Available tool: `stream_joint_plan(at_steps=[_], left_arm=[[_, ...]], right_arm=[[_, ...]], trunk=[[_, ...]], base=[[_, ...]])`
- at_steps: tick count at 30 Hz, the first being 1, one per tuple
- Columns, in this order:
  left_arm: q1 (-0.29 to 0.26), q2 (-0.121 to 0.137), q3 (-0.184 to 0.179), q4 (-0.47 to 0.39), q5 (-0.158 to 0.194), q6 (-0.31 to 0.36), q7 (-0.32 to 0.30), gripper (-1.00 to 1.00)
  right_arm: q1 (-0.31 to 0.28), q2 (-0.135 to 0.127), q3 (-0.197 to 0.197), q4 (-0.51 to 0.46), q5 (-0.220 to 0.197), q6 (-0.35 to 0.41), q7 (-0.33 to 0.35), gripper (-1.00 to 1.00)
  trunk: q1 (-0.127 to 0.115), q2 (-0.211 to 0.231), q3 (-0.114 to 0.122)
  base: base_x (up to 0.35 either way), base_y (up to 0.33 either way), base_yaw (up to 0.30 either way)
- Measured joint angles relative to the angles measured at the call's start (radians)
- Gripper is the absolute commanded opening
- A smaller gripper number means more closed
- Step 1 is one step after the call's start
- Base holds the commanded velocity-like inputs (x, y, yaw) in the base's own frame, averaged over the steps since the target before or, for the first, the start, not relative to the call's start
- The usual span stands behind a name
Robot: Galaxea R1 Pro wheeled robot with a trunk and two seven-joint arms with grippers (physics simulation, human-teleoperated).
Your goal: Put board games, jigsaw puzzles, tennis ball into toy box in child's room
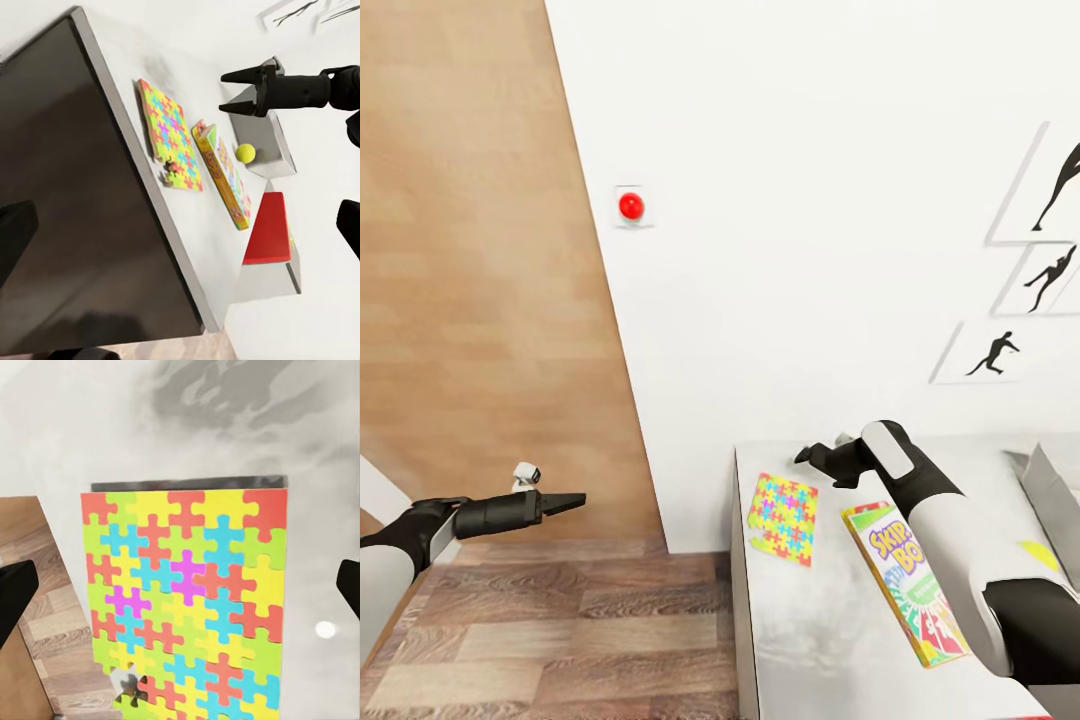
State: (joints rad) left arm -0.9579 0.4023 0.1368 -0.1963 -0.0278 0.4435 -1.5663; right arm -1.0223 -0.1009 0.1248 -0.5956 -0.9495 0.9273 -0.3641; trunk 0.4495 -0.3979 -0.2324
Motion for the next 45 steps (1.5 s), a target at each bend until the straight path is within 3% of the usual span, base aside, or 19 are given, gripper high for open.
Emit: stream_joint_plan(at_steps=[10,14,19,45], left_arm=[[0.000,0.000,0.000,0.000,0.000,0.000,0.000,1.00],[0.000,0.000,0.001,0.000,0.000,0.000,0.000,1.00],[0.000,0.000,0.001,0.000,0.000,0.000,0.000,1.00],[0.000,0.000,0.001,0.000,0.000,0.000,0.000,1.00]], right_arm=[[0.000,0.001,0.009,0.000,0.000,0.000,0.000,1.00],[0.000,0.002,0.046,0.001,0.000,-0.001,0.000,1.00],[0.001,0.002,0.060,0.002,0.000,-0.001,0.000,1.00],[0.002,0.003,0.064,0.002,0.000,-0.002,0.001,1.00]], trunk=[[0.000,0.000,-0.016],[0.000,0.000,-0.022],[0.000,0.000,-0.031],[0.000,0.000,-0.072]], base=[[0.000,0.000,0.000],[0.000,0.000,0.000],[0.000,0.000,0.000],[0.000,0.000,0.000]])
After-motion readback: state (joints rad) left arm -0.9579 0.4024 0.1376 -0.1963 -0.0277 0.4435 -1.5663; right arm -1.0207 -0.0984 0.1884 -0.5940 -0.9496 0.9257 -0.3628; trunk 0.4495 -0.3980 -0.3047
